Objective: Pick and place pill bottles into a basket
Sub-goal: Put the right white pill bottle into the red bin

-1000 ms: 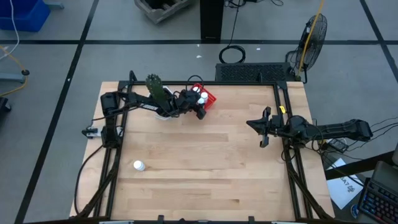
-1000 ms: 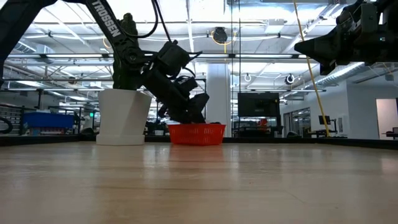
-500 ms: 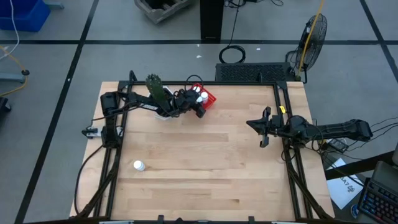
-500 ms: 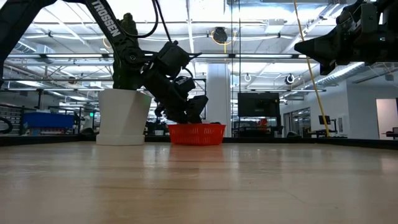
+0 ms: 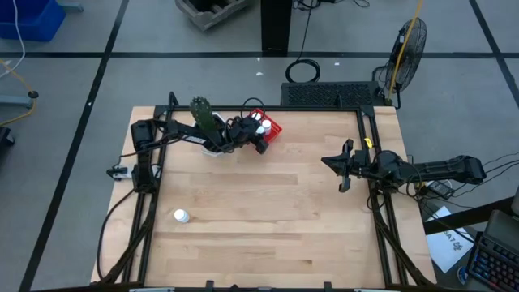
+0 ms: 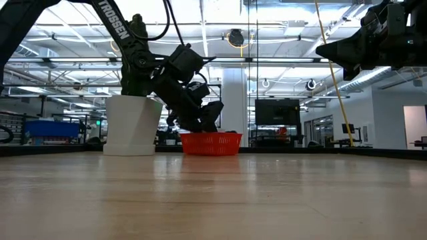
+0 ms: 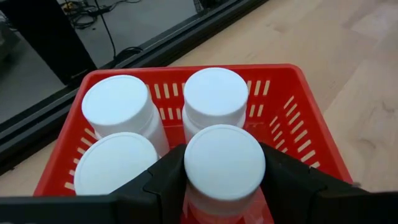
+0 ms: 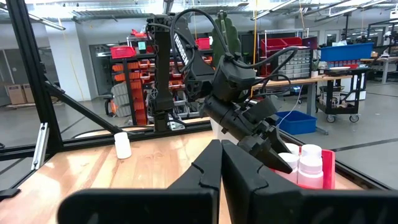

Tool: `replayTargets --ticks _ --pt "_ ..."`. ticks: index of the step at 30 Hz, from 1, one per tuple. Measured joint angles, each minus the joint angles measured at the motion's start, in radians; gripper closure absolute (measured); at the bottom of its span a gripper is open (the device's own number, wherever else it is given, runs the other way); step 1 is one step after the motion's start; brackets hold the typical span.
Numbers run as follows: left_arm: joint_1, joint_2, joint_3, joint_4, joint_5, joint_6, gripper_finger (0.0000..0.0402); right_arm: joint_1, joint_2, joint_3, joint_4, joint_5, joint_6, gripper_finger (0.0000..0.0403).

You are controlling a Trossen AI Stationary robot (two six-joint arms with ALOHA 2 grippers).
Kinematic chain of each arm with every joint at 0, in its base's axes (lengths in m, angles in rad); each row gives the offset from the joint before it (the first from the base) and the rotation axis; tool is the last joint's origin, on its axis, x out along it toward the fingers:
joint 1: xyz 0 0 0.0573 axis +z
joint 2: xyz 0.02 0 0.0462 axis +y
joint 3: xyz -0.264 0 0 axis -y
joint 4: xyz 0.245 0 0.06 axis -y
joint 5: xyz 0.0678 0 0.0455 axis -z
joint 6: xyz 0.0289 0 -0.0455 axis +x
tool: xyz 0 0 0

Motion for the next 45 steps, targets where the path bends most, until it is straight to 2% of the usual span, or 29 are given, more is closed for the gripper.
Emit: replayTargets --ticks 5,14,19,45 --pt "0.000 0.000 0.000 -0.005 -0.002 -0.007 0.0209 0.000 0.000 0.000 0.000 0.000 0.000 0.0399" --pt "-0.001 0.002 -0.003 -0.026 -0.007 -0.021 0.0133 0.000 0.000 0.000 0.000 0.000 0.000 0.0399" --pt "-0.001 0.002 -0.003 -0.024 0.006 -0.019 0.0109 0.000 0.000 0.000 0.000 0.000 0.000 0.0399" --pt "-0.007 0.001 -0.001 0.020 0.006 -0.019 0.0103 0.000 0.000 0.000 0.000 0.000 0.000 0.0399"
